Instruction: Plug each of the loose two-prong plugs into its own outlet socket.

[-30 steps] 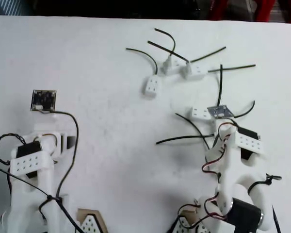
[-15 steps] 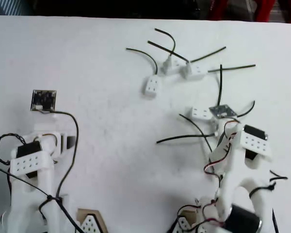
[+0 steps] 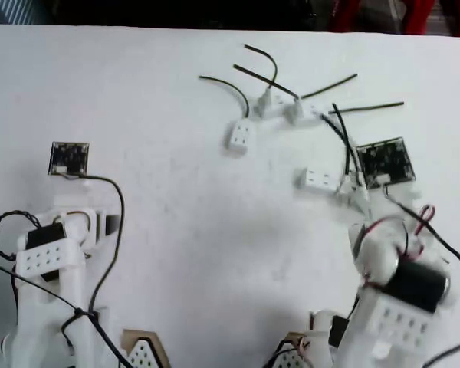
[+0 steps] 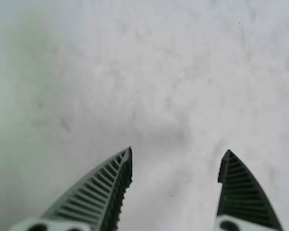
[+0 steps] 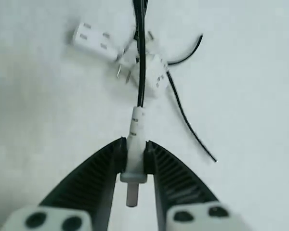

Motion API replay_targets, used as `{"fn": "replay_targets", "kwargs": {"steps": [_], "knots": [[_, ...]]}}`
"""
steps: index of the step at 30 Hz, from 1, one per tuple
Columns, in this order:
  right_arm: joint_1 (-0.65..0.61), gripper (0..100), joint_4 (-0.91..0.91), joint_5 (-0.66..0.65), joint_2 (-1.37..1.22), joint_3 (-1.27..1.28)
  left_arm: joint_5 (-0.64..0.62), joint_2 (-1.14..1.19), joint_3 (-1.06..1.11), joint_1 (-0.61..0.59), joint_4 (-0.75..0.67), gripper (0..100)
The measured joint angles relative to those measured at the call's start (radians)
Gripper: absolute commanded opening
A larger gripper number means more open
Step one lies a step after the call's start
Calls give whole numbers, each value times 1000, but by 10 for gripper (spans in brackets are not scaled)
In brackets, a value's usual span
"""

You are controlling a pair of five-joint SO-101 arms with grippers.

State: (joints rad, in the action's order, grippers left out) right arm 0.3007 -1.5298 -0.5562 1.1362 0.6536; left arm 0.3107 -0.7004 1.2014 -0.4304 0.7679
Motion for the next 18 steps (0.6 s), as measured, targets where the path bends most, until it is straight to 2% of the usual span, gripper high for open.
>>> {"fn": "replay_targets", "kwargs": {"steps": [7, 13, 18], "knots": [[-221, 17, 40, 198, 118, -21, 0, 0, 0, 0, 0, 286], [-428, 17, 110, 394, 66, -21, 0, 0, 0, 0, 0, 286], [-591, 17, 198, 493, -55, 58, 0, 0, 0, 0, 0, 286]]}}
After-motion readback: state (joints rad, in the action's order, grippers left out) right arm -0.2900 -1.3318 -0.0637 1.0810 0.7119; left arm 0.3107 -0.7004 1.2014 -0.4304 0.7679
